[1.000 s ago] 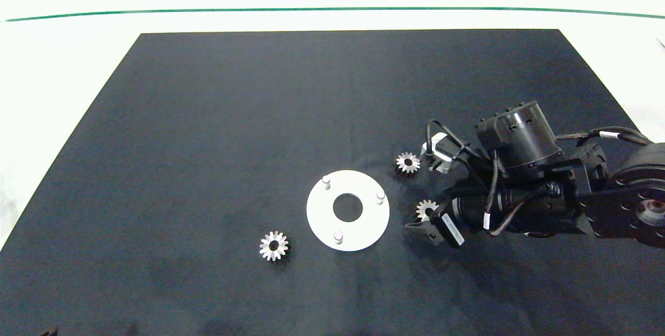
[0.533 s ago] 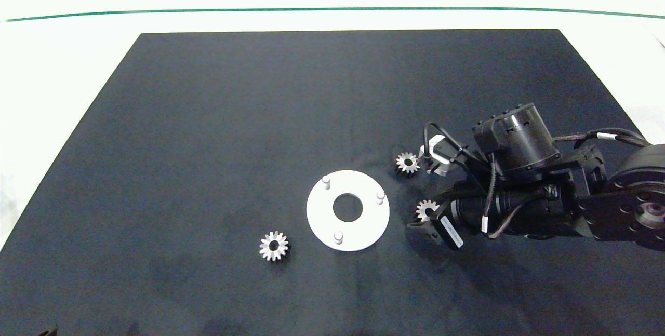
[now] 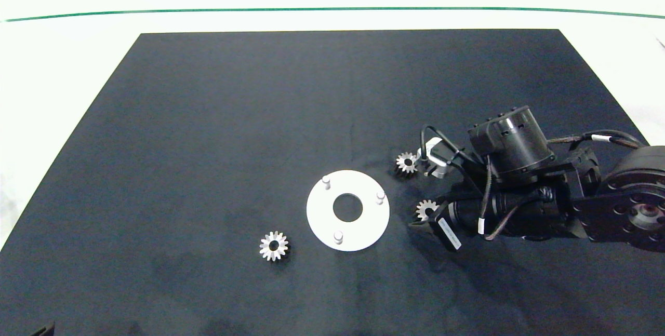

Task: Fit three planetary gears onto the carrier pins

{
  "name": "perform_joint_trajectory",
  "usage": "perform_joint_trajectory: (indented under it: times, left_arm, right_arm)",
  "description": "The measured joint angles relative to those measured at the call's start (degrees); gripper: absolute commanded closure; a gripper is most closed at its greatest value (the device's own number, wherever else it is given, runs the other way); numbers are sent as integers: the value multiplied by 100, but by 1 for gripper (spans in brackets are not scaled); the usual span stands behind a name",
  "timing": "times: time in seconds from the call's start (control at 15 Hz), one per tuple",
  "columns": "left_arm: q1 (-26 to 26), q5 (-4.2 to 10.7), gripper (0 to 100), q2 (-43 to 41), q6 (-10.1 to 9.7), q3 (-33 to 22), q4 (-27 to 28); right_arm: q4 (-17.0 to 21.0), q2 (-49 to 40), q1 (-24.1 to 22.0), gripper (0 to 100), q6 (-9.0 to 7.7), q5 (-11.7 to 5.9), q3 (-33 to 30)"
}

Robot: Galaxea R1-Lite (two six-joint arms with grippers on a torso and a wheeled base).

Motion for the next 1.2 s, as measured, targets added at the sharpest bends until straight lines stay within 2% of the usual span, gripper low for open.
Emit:
perform_joint_trajectory:
  times: [1.2]
  left_arm:
    - [-9, -2, 0, -68, 6, -2, 2]
  right_arm:
    - [-37, 72, 22, 70, 11, 6, -10]
